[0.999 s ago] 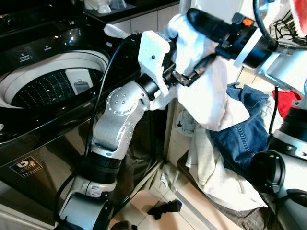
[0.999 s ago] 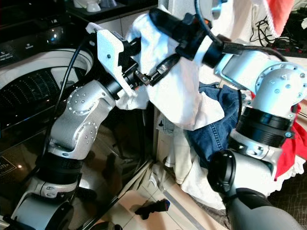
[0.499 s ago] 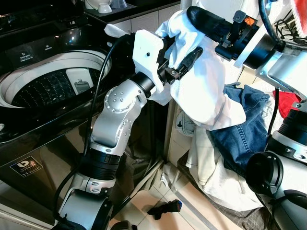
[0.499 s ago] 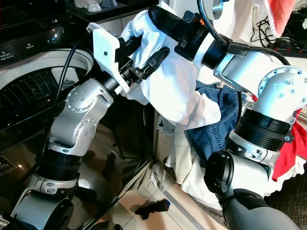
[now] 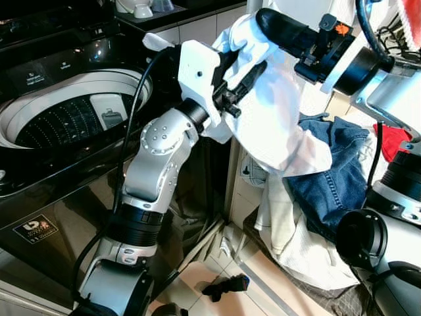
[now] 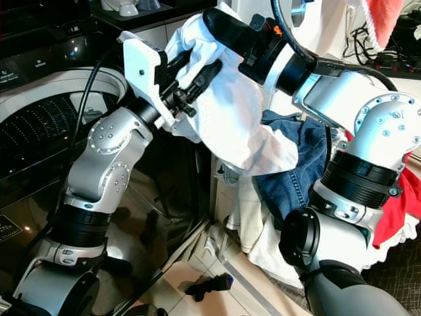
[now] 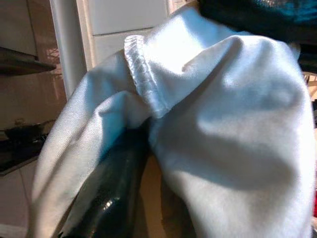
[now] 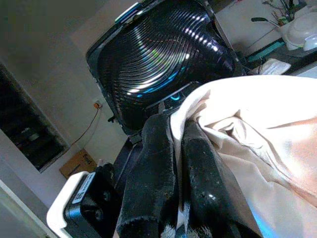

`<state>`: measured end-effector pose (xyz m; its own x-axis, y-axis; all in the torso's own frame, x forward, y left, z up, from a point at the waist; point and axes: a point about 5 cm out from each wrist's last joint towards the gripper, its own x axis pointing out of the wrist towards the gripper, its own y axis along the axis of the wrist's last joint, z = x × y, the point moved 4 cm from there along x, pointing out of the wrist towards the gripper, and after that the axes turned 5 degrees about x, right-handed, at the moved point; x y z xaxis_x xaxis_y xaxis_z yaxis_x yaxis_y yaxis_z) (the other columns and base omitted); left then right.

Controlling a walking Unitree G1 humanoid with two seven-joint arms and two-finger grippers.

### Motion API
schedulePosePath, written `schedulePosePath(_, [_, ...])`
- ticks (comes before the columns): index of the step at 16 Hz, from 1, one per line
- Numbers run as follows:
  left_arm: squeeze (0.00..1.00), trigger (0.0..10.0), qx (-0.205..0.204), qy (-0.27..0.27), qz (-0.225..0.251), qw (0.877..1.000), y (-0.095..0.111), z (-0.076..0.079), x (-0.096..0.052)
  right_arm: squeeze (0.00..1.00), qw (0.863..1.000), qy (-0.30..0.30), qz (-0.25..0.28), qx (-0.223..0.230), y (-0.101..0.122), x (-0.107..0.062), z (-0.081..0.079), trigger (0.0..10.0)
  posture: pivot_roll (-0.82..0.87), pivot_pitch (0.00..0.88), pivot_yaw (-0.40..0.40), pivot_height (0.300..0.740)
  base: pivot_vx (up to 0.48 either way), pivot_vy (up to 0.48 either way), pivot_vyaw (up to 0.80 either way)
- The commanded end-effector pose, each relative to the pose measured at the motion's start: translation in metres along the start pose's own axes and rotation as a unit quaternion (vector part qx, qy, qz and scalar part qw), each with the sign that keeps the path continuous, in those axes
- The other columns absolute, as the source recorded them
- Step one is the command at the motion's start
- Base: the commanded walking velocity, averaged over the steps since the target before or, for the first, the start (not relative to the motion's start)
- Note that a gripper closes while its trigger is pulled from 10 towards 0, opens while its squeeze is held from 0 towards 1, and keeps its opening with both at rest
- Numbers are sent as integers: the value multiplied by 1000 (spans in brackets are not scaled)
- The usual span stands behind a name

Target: Clothes washing

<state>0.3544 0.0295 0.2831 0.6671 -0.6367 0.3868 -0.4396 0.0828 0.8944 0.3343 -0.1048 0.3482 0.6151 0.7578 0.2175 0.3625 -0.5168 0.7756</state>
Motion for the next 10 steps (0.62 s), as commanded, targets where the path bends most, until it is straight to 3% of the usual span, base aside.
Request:
schedulePosePath(1, [0,0,8,24,-10,1000,-1,-12,0,0,1000,16,4,-7,0,-2,-7,0,-40,0,15,740,0,0,0])
schedulePosePath(4, [0,0,13,39,-13,999,-2,-19,-1,0,1000,15,5,-13,1,-1,-7,0,-37,0,14,740,0,0,0])
schedulePosePath(5, [0,0,14,46,-13,999,-2,-23,-1,247,1000,14,5,-20,1,-1,-8,627,-37,0,14,740,0,0,0])
schedulePosePath(6, [0,0,17,55,-16,998,-3,-26,-2,1000,1000,10,6,-25,1,-2,-6,10000,-37,0,14,740,0,0,0])
schedulePosePath(9, [0,0,26,91,-24,995,-4,-41,-5,1000,1000,14,8,-21,1,-2,-6,10000,-33,0,13,740,0,0,0])
schedulePosePath(10, [0,0,49,124,-33,991,-5,-58,-6,1000,999,23,10,-25,2,-3,-9,10000,-34,0,17,740,0,0,0])
